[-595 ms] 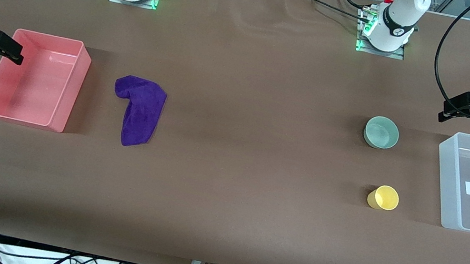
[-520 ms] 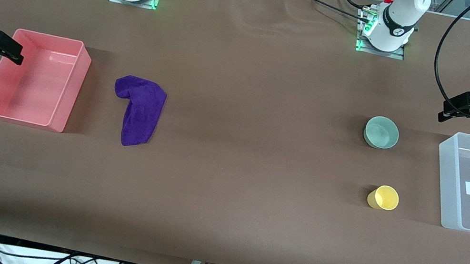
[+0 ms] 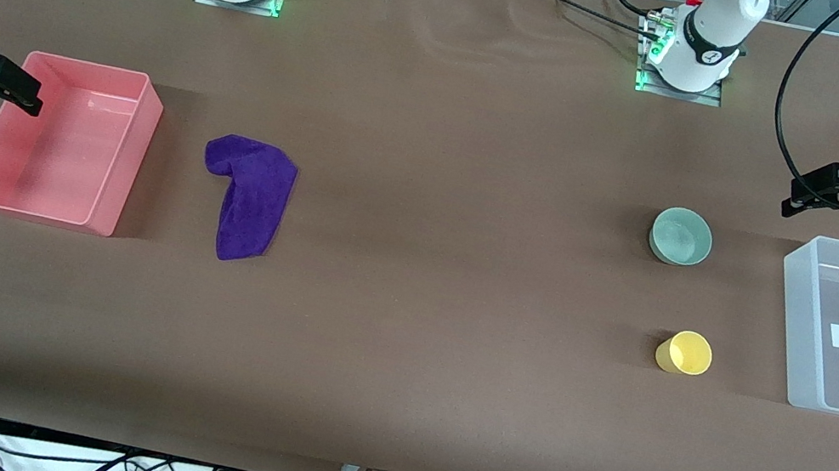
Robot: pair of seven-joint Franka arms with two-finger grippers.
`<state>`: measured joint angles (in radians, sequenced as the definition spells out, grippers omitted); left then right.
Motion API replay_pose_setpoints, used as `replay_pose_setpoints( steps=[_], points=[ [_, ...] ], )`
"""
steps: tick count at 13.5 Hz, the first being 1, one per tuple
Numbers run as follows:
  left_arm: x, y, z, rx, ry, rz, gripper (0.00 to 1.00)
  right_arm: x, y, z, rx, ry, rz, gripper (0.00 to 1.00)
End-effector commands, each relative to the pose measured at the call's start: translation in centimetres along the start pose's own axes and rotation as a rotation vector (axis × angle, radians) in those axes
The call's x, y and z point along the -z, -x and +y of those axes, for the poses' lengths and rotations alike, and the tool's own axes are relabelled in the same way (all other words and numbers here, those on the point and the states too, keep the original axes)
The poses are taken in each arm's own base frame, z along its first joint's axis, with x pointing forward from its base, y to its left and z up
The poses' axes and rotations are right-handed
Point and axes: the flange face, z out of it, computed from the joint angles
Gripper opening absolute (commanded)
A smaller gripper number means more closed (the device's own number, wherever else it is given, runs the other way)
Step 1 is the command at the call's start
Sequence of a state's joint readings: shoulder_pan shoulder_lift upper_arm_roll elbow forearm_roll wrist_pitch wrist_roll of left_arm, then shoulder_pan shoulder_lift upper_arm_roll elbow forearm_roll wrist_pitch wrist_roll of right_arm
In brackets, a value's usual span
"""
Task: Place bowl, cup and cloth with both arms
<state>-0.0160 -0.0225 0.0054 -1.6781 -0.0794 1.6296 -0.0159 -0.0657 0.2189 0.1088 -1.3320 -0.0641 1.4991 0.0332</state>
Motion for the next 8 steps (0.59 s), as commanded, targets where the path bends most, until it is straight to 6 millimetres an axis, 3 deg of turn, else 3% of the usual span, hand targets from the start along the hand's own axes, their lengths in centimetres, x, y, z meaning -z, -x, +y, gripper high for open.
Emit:
replay_pose_setpoints(
  steps=[1, 5, 8],
  points=[
    [0.2, 0.5, 0.0, -0.022, -0.012, 0.0, 1.0, 0.4, -0.1, -0.1, 0.001, -0.015, -0.001, 1.0],
    [-1.5, -0.1, 0.5, -0.028, -0.011, -0.036, 1.0, 0.4, -0.2, -0.1, 0.0, -0.009, 0.001, 1.0],
    [-6.3, -0.2, -0.2, -0.015, -0.003, -0.184, 1.0, 0.4, -0.2, -0.2, 0.002, -0.008, 0.006, 1.0]
  ],
)
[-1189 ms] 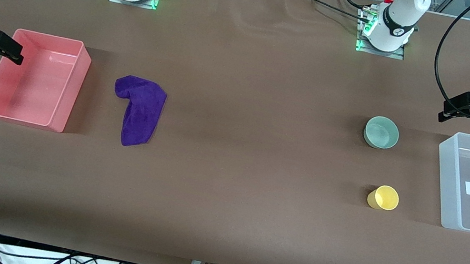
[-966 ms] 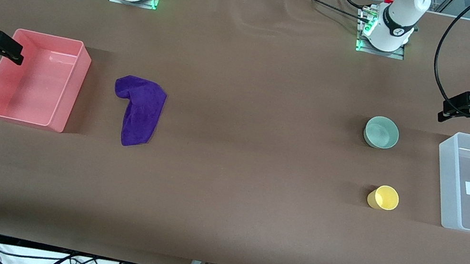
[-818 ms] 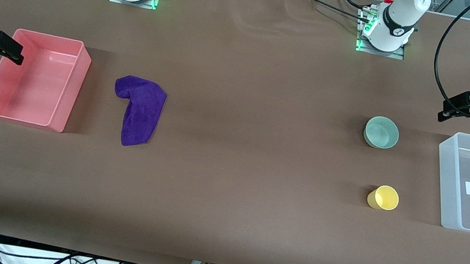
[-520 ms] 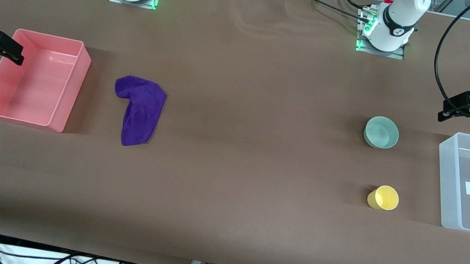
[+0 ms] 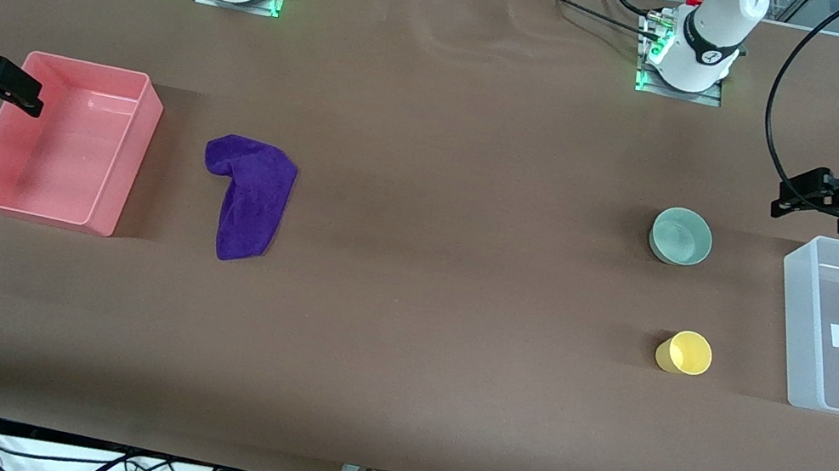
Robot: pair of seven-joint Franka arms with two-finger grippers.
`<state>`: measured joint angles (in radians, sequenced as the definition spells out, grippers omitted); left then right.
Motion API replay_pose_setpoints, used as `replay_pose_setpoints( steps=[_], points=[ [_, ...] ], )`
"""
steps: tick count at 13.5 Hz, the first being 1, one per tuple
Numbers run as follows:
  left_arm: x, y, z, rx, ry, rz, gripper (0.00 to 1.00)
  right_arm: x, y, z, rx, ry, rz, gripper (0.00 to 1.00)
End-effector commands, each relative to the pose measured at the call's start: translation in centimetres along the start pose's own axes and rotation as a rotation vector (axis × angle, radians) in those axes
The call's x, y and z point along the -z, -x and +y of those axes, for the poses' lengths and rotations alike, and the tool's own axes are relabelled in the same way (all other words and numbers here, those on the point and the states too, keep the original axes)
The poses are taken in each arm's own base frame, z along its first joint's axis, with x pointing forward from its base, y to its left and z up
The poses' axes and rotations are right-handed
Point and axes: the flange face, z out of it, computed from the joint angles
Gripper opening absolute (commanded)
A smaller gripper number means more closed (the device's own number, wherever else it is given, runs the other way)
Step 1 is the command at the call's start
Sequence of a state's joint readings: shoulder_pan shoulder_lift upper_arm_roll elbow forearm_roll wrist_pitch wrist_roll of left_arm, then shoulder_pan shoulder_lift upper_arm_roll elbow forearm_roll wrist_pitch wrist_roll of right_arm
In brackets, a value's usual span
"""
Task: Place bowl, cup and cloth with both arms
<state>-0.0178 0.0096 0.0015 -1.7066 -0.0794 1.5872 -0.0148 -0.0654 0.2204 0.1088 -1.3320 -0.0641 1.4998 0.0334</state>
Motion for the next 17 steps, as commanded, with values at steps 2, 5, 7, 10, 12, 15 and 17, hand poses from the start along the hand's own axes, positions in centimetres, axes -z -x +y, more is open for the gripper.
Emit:
replay_pose_setpoints(
  steps=[2, 5, 7, 10, 12, 15, 17],
  points=[
    [-8.4, 0.6, -0.9, -0.017, -0.004, -0.171, 1.0, 0.6, -0.1, -0.2, 0.003, -0.008, 0.007, 1.0],
    [-15.1, 1.7, -2.1, -0.118, 0.003, -0.093, 1.0, 0.6, -0.1, -0.2, 0.009, -0.003, 0.004, 1.0],
    [-19.3, 2.2, -5.4, -0.208, 0.021, -0.036, 1.0, 0.6, -0.1, -0.2, 0.01, -0.003, 0.002, 1.0],
    [-24.7, 2.3, -8.9, -0.315, 0.054, 0.011, 1.0, -0.1, -0.2, -0.1, 0.01, 0.008, -0.011, 1.0],
    [-28.1, 1.3, -10.4, -0.327, 0.105, 0.042, 1.0, -1.8, -0.5, 0.1, 0.011, 0.027, -0.041, 1.0],
    [-32.8, 0.4, -10.8, -0.287, 0.126, 0.046, 0.93, -2.7, -1.0, -0.1, 0.018, 0.05, -0.052, 1.0],
    [-35.3, 0.1, -10.3, -0.293, 0.122, 0.04, 0.85, -4.4, -1.6, -0.2, 0.022, 0.05, -0.079, 1.0]
  ],
)
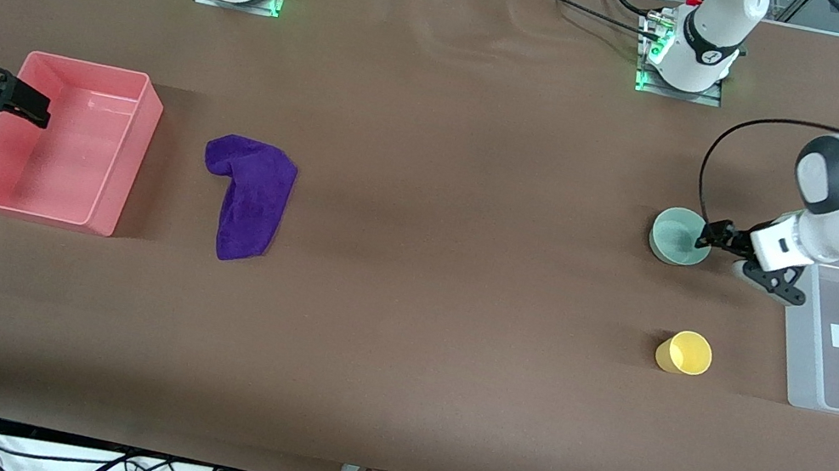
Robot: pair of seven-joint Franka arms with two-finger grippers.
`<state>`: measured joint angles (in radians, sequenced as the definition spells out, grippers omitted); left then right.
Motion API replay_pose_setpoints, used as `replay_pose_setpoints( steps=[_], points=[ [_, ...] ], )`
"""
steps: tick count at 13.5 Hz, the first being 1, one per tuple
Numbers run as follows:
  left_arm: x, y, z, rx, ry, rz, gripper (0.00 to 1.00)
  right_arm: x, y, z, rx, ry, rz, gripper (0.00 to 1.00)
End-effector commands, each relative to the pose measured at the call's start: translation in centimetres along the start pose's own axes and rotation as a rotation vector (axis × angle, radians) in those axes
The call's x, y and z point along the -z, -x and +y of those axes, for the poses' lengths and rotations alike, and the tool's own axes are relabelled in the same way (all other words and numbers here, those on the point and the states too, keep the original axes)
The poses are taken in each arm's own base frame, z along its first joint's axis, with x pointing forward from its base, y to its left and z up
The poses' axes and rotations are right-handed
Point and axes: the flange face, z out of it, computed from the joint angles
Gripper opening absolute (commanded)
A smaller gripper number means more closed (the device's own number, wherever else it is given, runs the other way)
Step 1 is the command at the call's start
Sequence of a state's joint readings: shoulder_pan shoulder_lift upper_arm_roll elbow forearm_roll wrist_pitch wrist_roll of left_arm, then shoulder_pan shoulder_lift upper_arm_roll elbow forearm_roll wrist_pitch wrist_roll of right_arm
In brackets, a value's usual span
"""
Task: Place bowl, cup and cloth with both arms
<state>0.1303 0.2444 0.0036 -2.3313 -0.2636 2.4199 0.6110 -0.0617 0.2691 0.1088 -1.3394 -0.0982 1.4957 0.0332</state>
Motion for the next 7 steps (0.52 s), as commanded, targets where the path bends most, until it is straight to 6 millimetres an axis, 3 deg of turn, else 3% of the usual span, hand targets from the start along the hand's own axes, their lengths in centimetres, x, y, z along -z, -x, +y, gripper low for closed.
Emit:
replay_pose_setpoints(
  steps=[1, 3, 4, 5, 6, 7],
  points=[
    [-3.4, -0.9, 0.1, -0.019, 0.011, 0.001, 0.71, -1.9, -0.8, -0.4, 0.02, 0.018, -0.034, 1.0],
    [-5.1, -0.9, 0.0, -0.023, 0.018, -0.02, 0.42, -5.1, -2.1, -1.8, 0.041, 0.015, -0.075, 1.0],
    [-5.2, -1.0, 0.1, -0.027, 0.02, -0.022, 0.3, -6.5, -2.2, -3.5, 0.058, 0.018, -0.086, 1.0],
    [-5.1, -1.1, 0.1, -0.03, 0.02, -0.022, 0.1, -8.4, -2.4, -4.9, 0.071, 0.014, -0.092, 1.0],
    [-4.9, -1.3, 0.2, -0.04, 0.018, -0.018, 0.0, -10.6, -2.5, -6.5, 0.095, 0.014, -0.088, 1.0],
    [-4.7, -1.5, 0.2, -0.041, 0.018, -0.016, 0.0, -12.7, -2.5, -7.4, 0.11, 0.012, -0.075, 1.0]
  ],
)
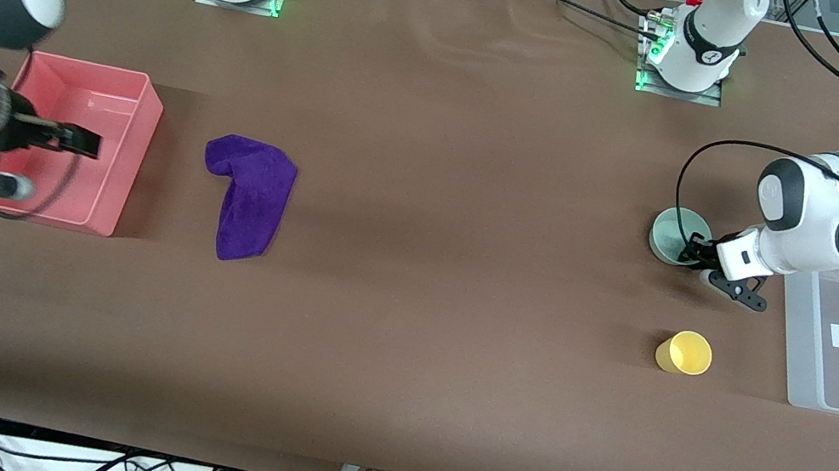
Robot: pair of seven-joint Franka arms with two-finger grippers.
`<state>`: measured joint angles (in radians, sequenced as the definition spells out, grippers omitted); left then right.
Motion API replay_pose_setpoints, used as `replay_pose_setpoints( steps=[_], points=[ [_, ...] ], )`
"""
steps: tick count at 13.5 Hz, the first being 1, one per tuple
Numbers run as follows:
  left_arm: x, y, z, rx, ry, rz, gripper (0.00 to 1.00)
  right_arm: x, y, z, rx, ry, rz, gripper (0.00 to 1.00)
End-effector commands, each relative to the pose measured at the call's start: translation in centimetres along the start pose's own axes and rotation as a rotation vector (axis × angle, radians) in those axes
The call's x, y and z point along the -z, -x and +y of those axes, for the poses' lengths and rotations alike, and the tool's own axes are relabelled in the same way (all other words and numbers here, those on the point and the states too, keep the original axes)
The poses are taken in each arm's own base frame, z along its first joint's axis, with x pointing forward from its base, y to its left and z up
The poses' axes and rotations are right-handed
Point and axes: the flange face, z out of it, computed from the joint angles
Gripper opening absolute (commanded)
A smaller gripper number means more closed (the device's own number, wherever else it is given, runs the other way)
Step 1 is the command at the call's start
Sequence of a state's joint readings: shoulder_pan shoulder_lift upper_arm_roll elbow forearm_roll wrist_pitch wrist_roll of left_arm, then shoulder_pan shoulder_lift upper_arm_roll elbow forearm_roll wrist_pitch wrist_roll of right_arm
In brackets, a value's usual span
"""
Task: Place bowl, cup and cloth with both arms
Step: 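Carry the green bowl into the clear bin while the right gripper grasps the cloth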
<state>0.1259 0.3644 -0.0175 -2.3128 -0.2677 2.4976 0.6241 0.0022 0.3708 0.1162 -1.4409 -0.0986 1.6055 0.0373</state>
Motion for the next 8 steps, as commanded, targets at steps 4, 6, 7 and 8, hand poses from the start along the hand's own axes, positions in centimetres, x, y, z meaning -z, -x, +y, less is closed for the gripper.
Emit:
replay_pose_setpoints(
  steps=[4, 6, 7, 8],
  points=[
    [3.0, -2.3, -0.1, -0.027, 0.025, 0.028, 0.0, -10.2, -0.4, -6.1, -0.047, -0.042, 0.068, 1.0],
    [6.6, -3.3, -0.6, -0.027, 0.067, 0.007, 0.0, -13.3, -0.1, -9.2, -0.072, -0.057, 0.085, 1.0],
    [8.9, -3.7, -1.8, -0.016, 0.091, 0.0, 0.0, -14.9, 0.2, -10.1, -0.094, -0.06, 0.083, 1.0],
    [11.2, -3.9, -3.2, -0.006, 0.117, -0.011, 0.0, -16.5, 0.6, -11.2, -0.092, -0.058, 0.071, 1.0]
  ],
)
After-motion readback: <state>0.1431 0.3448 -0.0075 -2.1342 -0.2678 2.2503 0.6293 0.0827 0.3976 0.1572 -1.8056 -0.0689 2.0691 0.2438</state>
